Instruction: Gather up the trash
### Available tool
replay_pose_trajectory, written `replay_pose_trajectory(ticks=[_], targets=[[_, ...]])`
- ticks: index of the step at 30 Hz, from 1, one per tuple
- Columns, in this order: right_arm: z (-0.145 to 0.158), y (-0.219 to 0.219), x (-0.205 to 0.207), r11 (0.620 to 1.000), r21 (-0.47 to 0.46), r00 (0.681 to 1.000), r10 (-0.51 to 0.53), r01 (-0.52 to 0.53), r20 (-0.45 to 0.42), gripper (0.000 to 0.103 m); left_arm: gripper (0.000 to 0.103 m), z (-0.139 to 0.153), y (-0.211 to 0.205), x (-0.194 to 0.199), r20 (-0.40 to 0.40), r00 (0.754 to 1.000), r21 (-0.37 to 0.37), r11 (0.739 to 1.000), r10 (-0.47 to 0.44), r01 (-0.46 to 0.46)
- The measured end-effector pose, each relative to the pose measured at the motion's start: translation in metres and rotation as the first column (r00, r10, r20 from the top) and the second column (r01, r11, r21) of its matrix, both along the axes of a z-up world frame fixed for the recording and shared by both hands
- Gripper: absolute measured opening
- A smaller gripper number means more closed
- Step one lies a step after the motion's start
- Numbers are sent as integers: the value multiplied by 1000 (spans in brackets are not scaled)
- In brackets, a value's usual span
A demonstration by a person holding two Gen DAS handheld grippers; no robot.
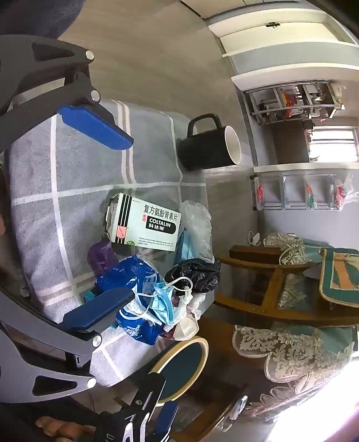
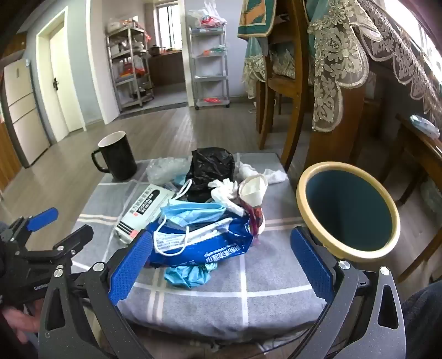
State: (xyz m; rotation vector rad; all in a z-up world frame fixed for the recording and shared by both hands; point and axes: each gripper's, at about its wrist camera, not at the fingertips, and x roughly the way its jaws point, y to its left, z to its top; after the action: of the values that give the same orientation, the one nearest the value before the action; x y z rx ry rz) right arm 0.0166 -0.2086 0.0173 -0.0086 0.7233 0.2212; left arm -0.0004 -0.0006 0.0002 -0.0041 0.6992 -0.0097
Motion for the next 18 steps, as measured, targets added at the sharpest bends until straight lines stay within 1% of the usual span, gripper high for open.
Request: replay_pose_trajectory(ticks=[4,5,10,18], targets=[[1,-1,-1,1000,11,1000,1,-1,11,100,97,2,-5,-3,14,999,4,999,-32,32],[1,-1,-1,1000,11,1000,1,-1,11,100,97,0,-2,-2,13,1000,3,1000,-16,16],[1,-1,-1,1000,11,1000,0,0,8,100,97,1,-7,-1,12,1000,18,1000,-19,18],[1,-1,-1,1000,12,1000,3,-3,6,100,97,2,-6,-6,11,1000,4,1000,-13,13]])
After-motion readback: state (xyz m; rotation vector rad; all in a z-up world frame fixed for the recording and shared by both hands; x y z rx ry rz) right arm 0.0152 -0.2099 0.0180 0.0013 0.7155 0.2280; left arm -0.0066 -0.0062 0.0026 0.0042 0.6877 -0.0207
